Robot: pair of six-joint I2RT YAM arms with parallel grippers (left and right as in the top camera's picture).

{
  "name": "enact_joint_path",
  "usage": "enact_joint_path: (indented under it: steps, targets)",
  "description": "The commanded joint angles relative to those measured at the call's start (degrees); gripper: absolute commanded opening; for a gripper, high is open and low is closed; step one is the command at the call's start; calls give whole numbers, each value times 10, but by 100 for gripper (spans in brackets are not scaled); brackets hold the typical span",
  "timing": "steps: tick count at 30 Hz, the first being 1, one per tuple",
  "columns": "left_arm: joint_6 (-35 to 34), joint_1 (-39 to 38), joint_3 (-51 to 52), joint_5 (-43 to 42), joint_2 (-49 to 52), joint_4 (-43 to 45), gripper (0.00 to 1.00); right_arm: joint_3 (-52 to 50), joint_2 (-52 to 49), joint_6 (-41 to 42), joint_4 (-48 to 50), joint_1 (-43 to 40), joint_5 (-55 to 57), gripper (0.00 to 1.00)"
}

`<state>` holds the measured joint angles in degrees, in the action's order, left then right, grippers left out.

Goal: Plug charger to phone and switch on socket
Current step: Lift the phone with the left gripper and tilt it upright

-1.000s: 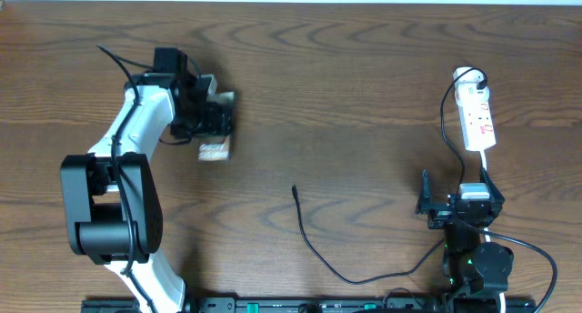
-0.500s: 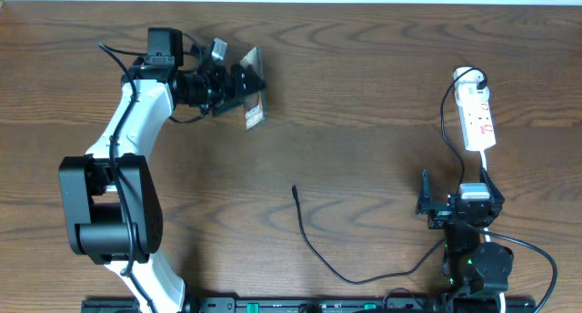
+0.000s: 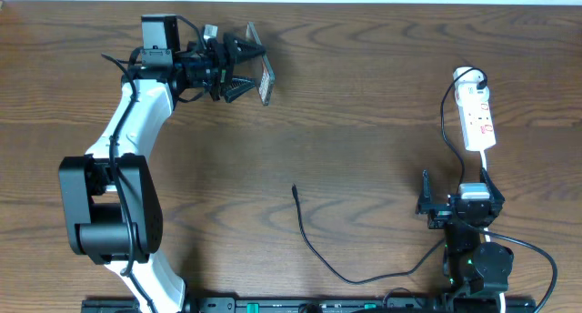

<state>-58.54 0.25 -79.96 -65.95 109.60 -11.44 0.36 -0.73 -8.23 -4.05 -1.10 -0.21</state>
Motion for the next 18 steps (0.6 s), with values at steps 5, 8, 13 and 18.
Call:
enact_joint_path:
  steps: [5,8,13,18]
  targets:
    - [-156,0,-15,-70,-21,18,7,0,2,-6,-3,-3,3,99]
    - [-177,0,-15,-72,-21,18,7,0,2,-6,-3,-3,3,99]
    - [-217,1,-15,-85,-21,21,7,0,2,-6,-3,-3,3,99]
    - [-229,1,-15,-87,-21,35,7,0,2,-6,-3,-3,3,99]
